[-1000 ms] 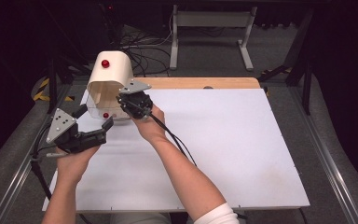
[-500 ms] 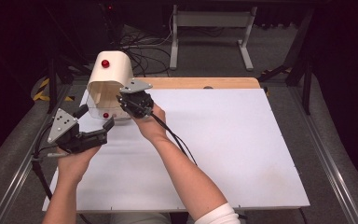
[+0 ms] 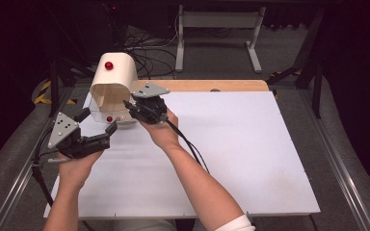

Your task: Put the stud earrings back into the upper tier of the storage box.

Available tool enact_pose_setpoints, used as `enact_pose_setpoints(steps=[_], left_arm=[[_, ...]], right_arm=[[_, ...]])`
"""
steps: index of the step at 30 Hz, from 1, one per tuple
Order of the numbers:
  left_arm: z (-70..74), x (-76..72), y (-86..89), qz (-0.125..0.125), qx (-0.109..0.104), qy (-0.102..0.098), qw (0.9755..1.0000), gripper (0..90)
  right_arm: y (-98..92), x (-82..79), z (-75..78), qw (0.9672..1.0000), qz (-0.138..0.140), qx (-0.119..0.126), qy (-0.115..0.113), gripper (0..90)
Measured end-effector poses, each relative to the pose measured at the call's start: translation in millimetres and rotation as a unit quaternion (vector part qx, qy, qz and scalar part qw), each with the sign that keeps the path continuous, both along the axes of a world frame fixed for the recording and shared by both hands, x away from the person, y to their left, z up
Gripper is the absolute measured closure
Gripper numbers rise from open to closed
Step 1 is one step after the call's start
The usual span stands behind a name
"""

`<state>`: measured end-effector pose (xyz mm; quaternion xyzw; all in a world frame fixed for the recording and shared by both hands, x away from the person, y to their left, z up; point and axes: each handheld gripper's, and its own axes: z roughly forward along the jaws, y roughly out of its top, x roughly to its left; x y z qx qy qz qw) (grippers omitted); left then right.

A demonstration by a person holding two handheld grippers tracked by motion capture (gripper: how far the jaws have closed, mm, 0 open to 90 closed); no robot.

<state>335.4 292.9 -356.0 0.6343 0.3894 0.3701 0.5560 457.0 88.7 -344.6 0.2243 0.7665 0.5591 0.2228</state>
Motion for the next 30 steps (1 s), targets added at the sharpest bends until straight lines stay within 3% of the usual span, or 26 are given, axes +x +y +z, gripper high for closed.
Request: enact_pose_setpoints(steps=[11, 30], left_arm=[[-3.9, 3.7, -5.4, -0.002, 0.006, 0.003, 1.0, 4.6], [-3.6, 2.6, -4.4, 0.0, 0.004, 0.0, 1.0, 4.5]], right_arm=[[-33.3, -11.5, 11.3, 0.9994, -0.006, 0.033, -0.01, 52.1], [-51.2, -24.5, 18.3, 0.9987, -0.001, 0.048, -0.016, 36.5]])
